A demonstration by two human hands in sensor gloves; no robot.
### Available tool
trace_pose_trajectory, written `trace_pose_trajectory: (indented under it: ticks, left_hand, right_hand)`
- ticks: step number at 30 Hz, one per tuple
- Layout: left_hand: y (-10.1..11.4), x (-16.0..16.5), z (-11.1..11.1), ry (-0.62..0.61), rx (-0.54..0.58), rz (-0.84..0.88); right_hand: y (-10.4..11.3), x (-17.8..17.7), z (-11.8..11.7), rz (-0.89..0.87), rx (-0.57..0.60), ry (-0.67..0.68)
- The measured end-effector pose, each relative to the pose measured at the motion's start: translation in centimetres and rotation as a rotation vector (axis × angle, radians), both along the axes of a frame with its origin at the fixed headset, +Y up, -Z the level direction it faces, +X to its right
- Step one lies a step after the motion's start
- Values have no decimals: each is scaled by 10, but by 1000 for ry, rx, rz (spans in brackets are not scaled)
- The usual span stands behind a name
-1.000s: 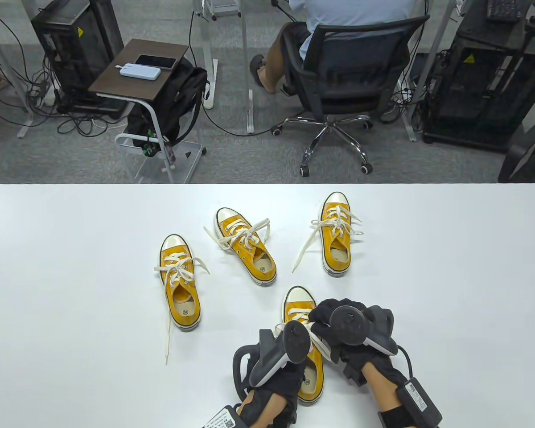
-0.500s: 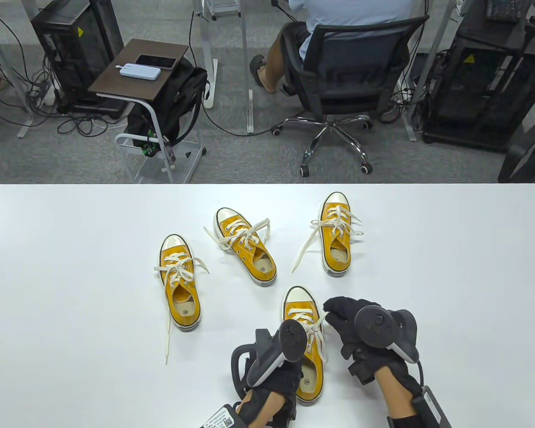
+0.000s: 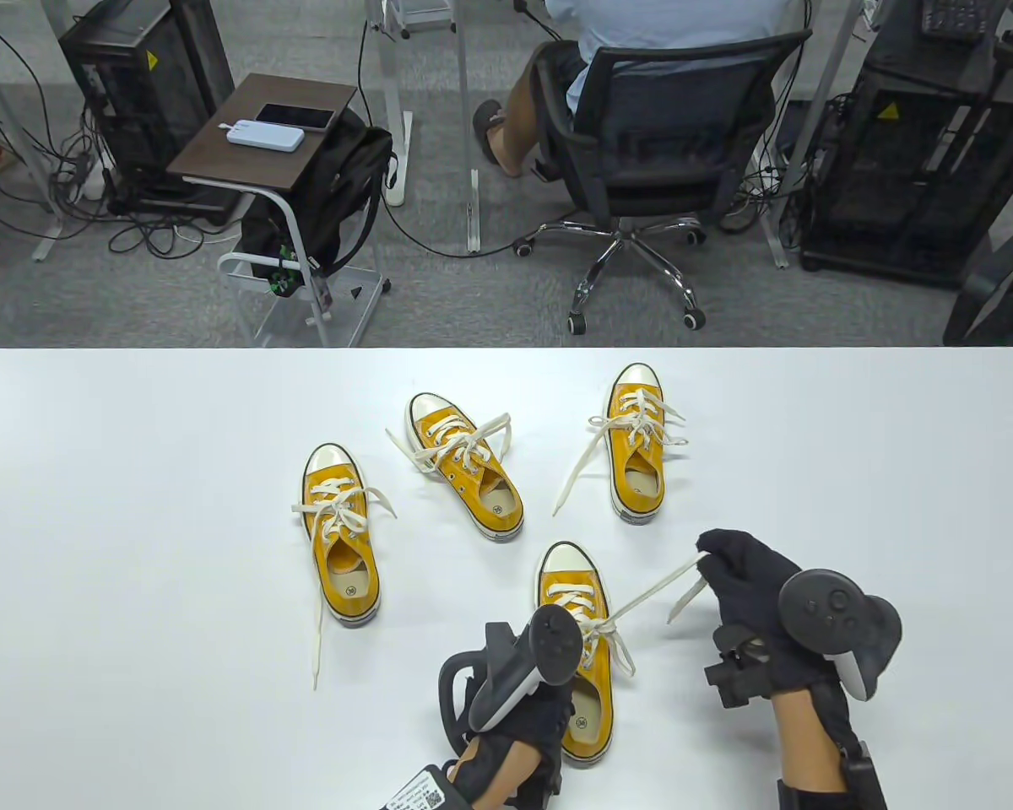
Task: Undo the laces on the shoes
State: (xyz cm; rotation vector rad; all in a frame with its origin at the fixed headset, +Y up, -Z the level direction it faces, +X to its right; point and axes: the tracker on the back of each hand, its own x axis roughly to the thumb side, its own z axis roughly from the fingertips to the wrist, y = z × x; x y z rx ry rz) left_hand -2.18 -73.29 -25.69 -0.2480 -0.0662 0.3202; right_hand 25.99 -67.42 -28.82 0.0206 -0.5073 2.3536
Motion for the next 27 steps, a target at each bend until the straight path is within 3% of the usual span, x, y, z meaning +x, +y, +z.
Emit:
trace_pose_trajectory:
  ticks: [5,10,13,20,23,27]
  left_hand:
    - [0,-1,0,0,-10,16]
    - [0,0,0,-6,-14,13]
    - [0,-1,-1,-6,-17,15]
    - [0,-1,0,-9,-15,19]
    - [0,0,0,-15,-7,12]
    - [0,0,0,-17,-14,22]
  right_hand:
    - [0,42,7,-119,17,-175]
    - [-14,68,7,-114,-85,-248]
    - [-26,66,-1,-70,-270,-199]
    - [-61,41,-22,99,-549,-79]
    - [-70,31,-25,160,-630,-49]
    - [-66,25,-24,171,-571,-65]
